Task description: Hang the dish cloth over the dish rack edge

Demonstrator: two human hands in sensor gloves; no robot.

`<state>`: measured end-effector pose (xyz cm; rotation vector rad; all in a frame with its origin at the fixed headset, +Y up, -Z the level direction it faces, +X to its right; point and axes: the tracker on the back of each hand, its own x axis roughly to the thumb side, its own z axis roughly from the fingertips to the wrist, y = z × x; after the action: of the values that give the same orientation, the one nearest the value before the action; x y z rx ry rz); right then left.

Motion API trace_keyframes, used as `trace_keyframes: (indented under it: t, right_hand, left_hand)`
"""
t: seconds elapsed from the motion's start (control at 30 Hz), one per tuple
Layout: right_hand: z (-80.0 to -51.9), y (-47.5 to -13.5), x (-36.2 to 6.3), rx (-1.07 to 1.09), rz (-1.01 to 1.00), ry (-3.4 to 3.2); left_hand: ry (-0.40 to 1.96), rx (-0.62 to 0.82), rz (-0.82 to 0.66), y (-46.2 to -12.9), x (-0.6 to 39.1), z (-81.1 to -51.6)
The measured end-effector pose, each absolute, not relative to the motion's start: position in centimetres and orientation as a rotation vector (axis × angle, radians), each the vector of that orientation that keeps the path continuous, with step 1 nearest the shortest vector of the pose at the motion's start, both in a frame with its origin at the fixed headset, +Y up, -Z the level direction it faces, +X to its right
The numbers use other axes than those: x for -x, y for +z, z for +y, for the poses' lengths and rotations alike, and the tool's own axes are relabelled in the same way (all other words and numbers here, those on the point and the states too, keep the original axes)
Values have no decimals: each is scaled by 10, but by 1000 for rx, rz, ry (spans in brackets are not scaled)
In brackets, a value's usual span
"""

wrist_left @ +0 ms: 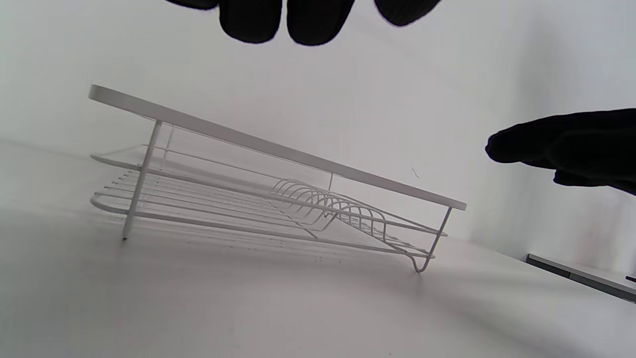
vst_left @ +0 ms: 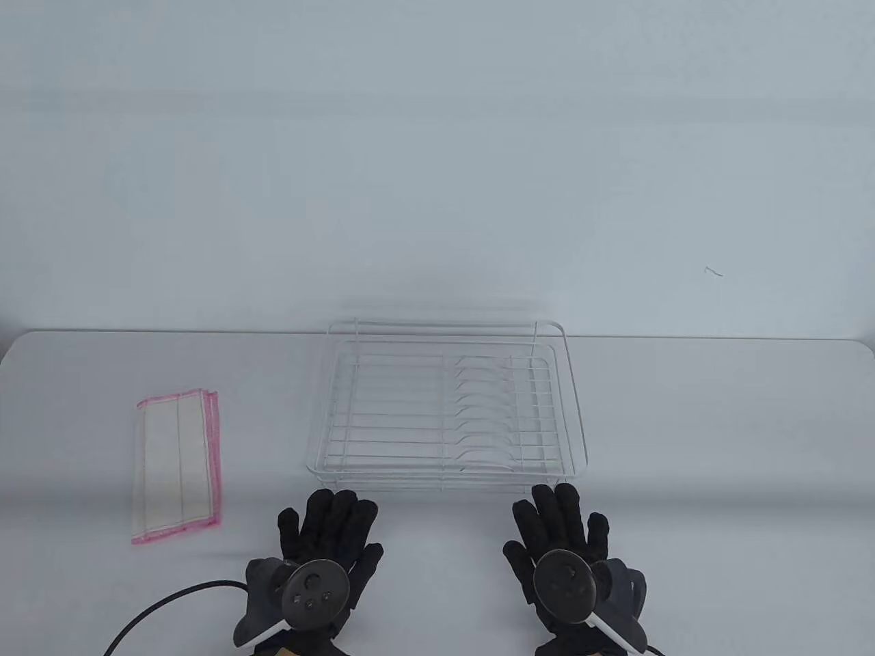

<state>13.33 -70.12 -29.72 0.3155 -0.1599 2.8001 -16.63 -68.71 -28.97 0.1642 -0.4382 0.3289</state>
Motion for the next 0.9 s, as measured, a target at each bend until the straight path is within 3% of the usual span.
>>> trace_keyframes:
  t: [0.9]
  right_hand:
    - [-701, -294, -128, -344, -132, 2790]
  left_hand:
    - [346, -174, -441, -291, 168, -689]
